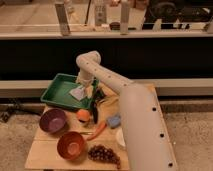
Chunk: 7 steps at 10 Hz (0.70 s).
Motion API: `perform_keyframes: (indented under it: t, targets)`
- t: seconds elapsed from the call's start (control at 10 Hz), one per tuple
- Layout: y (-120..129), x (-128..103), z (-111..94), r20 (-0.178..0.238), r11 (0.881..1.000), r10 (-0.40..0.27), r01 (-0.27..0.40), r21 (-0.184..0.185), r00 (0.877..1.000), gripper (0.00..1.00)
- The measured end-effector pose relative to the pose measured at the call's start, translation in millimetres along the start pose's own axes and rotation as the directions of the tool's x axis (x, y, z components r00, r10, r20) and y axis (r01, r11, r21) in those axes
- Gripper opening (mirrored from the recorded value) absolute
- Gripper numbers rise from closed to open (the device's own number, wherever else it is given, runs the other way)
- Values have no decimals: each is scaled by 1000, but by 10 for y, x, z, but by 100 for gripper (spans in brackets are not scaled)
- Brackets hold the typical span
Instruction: Place towel in table surface
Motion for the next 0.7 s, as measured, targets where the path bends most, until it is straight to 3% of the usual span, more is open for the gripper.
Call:
perform_keyframes:
  t: [0.7]
  targets:
    - [-56, 38, 130, 23, 1000, -1, 1, -3, 1000, 80]
